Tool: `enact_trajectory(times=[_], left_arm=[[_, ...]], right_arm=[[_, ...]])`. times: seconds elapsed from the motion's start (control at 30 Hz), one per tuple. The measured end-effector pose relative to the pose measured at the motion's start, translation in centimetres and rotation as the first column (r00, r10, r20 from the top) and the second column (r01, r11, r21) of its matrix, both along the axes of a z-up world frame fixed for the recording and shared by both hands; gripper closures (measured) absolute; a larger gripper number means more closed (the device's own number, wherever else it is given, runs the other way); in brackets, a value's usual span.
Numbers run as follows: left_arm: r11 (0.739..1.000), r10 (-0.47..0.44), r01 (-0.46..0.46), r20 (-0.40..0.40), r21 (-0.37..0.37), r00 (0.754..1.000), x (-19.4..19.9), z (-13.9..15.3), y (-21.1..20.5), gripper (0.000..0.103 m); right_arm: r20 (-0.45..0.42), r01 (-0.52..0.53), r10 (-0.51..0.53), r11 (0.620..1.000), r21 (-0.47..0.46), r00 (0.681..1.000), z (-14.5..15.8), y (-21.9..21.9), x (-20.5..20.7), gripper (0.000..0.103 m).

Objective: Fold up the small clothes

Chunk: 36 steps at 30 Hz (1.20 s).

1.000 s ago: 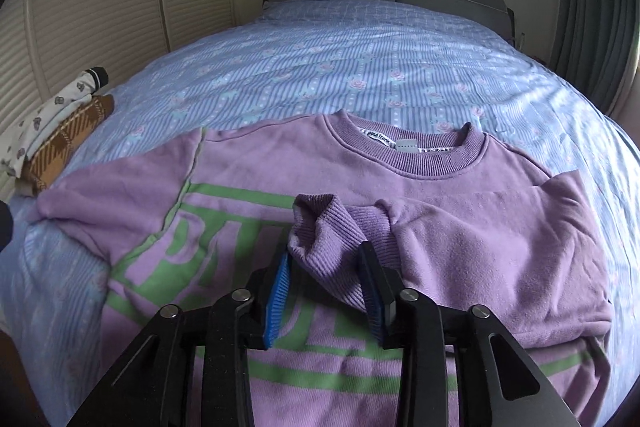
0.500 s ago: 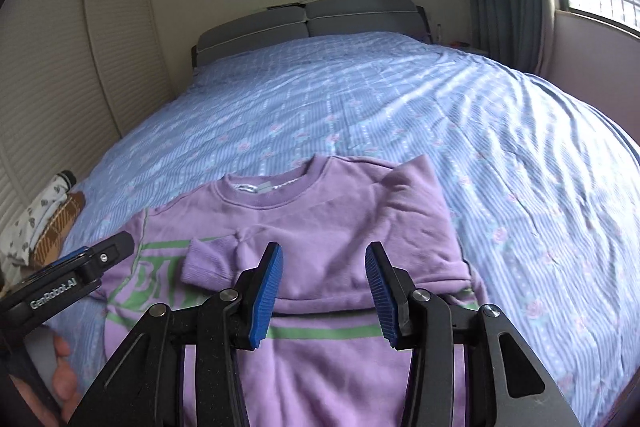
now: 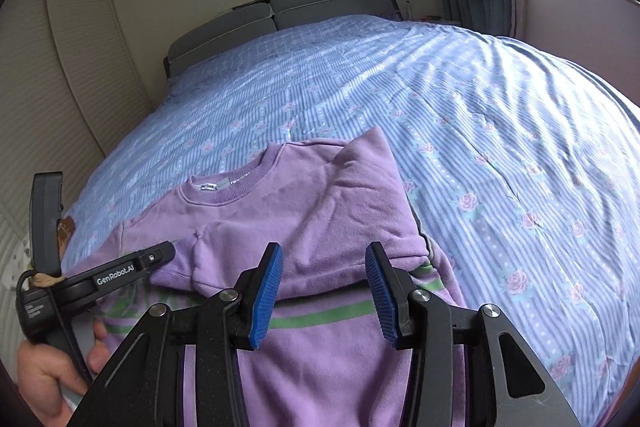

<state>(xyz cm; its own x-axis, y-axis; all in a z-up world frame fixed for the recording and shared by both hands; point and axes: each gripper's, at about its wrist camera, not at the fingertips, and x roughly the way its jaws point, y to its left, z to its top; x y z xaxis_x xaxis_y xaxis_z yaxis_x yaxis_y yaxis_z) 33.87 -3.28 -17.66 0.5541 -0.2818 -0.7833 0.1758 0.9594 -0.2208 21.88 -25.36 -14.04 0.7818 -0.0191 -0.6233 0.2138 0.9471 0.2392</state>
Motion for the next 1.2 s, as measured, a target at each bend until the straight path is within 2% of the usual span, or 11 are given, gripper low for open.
enact_trajectory(times=[0.03,0.1,0.2,0.4,0.5,0.6,0.7,0.93,1.13,1.17,1.2], left_arm=[[1.000,-0.007,0.007,-0.010,-0.014,1.000,0.0,-0.2,-0.1,0.071],[1.000,-0.017,0.017,-0.010,-0.012,1.000,-0.3,-0.4,-0.2,0.091],[1.000,-0.020,0.020,0.007,-0.019,1.000,-1.1,-0.5,0.0,0.095],[0.998,0.004,-0.003,0.017,-0.067,1.000,-2.0,-0.5,1.4,0.097],[0.998,0.014,-0.012,0.038,-0.055,0.999,-1.5,0.4,1.4,0.097],[0.998,0.016,-0.012,0.080,-0.055,0.997,-0.7,2.6,1.3,0.097],[1.000,-0.018,0.020,0.117,-0.018,0.993,-0.9,3.7,0.7,0.097],[1.000,-0.006,0.005,0.031,0.021,1.000,-1.0,-0.9,1.0,0.097],[0.999,0.000,-0.002,0.049,0.050,0.999,-1.7,-1.3,0.8,0.097],[0.998,0.004,-0.007,0.053,0.056,0.999,-1.8,-1.3,0.8,0.093],[0.998,0.008,-0.012,0.059,0.063,0.998,-2.0,-1.2,0.8,0.084]], right_arm=[[0.000,-0.001,0.001,1.000,0.000,1.000,-0.1,0.1,-0.2,0.059],[-0.003,0.003,-0.003,1.000,0.004,1.000,-0.2,-0.1,-0.2,0.059],[-0.009,0.014,-0.013,1.000,0.019,1.000,-0.4,-0.5,-0.2,0.059],[-0.021,0.021,-0.020,1.000,0.020,1.000,-0.7,-0.9,-0.4,0.059],[-0.023,0.025,-0.024,0.999,0.027,0.999,-0.7,-0.9,-0.4,0.059],[-0.014,0.026,-0.025,0.999,0.030,1.000,-0.3,-1.0,-0.3,0.059],[-0.005,0.023,-0.023,0.999,0.025,1.000,0.1,-0.9,-0.3,0.059],[-0.050,0.015,-0.014,1.000,0.015,0.999,-1.1,-0.9,0.0,0.059],[-0.113,0.034,-0.033,0.999,0.010,0.993,-2.4,-1.5,0.0,0.059],[-0.116,0.033,-0.031,0.999,0.015,0.993,-2.5,-1.5,0.0,0.059],[-0.113,0.031,-0.029,0.999,0.015,0.993,-2.4,-1.5,-0.1,0.059]])
